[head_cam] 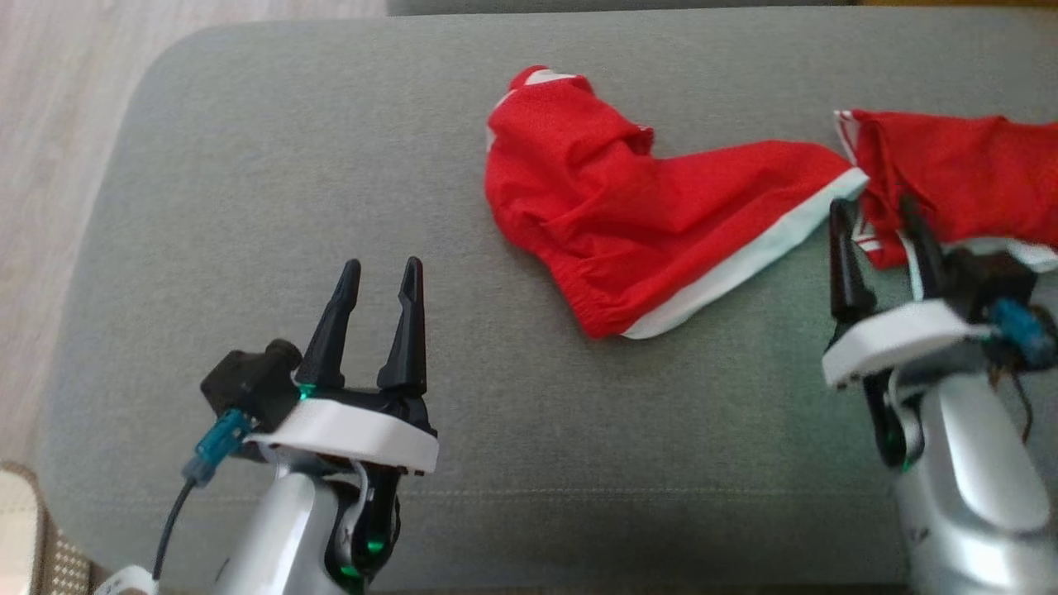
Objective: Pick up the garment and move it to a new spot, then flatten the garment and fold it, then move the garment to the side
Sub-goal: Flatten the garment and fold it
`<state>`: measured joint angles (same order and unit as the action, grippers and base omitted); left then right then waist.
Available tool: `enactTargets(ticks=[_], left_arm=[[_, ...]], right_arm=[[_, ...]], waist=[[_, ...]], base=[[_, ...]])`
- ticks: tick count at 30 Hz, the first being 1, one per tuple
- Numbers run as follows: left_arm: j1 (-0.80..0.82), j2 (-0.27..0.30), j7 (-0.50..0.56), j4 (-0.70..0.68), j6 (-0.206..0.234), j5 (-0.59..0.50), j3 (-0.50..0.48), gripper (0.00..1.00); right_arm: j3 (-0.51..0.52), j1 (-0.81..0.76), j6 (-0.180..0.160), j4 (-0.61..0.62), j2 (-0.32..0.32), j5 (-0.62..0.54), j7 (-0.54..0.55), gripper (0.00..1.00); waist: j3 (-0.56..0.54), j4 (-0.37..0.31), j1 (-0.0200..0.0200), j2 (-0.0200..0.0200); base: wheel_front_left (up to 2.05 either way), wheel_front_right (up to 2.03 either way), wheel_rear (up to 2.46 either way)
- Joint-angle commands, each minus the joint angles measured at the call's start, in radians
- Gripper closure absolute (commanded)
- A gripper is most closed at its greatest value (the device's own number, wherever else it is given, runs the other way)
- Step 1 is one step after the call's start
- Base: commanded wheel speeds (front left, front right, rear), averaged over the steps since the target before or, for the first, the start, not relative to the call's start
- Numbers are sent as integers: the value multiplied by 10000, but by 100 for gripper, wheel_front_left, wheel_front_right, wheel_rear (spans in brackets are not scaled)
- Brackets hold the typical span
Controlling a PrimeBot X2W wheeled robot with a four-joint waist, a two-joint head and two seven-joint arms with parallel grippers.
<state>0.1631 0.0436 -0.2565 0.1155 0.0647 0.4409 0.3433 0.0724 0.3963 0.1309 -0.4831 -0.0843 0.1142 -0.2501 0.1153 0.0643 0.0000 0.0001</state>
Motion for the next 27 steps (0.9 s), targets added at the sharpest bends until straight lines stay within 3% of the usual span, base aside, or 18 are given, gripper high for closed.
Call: enactTargets(ticks=[1,8,19,27], left_arm=[[210,66,-53,-227,-27,159,-323,0],[873,66,-53,793,-89,1304,-83,0],[3150,66,-53,3919,85,2611,1180,0],[4643,66,-53,6373,624,3077,1678,0]], right_arm=[[-303,24,-2,525,110,170,-93,0],[-496,-511,-2,1705,247,695,144,0],[-820,-413,-2,2716,297,829,363,0],[-949,-367,-2,2846,323,875,330,0]], waist=[[72,-196,0,-1],[401,-942,0,-1],[1087,-1867,0,-1],[1534,-2339,0,-1]], base=[[0,0,0],[0,0,0],[0,0,0],[0,0,0]])
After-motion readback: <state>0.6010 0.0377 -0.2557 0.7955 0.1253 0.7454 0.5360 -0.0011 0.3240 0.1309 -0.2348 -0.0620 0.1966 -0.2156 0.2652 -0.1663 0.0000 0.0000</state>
